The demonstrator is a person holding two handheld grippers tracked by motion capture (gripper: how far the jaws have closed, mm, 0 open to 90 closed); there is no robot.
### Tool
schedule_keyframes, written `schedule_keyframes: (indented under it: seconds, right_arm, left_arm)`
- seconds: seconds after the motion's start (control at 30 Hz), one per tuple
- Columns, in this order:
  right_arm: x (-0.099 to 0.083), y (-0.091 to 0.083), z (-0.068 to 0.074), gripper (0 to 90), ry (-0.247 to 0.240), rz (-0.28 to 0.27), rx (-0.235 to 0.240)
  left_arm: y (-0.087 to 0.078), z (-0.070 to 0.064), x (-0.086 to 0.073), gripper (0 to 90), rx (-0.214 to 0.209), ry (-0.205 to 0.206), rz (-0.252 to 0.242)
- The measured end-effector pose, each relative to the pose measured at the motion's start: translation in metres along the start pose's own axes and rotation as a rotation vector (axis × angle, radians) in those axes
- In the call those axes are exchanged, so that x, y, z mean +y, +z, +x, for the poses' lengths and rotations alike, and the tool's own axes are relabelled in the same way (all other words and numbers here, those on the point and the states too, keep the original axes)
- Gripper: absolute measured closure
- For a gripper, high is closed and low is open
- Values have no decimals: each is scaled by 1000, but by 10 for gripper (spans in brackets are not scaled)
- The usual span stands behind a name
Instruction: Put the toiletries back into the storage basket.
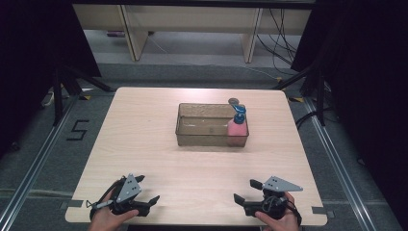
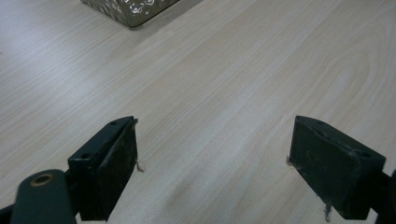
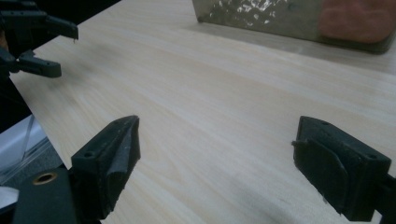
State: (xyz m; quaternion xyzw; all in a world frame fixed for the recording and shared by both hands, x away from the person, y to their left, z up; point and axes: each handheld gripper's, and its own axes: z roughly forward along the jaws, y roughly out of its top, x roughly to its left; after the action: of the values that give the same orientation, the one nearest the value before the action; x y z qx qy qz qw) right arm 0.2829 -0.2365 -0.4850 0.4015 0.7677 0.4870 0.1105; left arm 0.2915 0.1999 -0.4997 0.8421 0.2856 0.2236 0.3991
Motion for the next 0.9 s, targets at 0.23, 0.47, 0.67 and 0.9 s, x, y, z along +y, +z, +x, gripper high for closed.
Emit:
schedule_keyframes:
  seconds: [0.23,0.47,0.67,0.9]
  right_arm:
    - [-4,-2,5,157,9,37,18]
    - [-6,-2,6,157,-15,32,28]
    - [-6,-3,5,157,-27,38,14]
    - [-6,-2,6,157,-19,42,23]
  left_arm:
    - [0,-1,0,149,2,-9,-5]
    - [1,-2,0,149,-8,-26,-21]
    - [1,-2,0,149,-6,-24,-18]
    - [1,-2,0,149,-5,-17,-16]
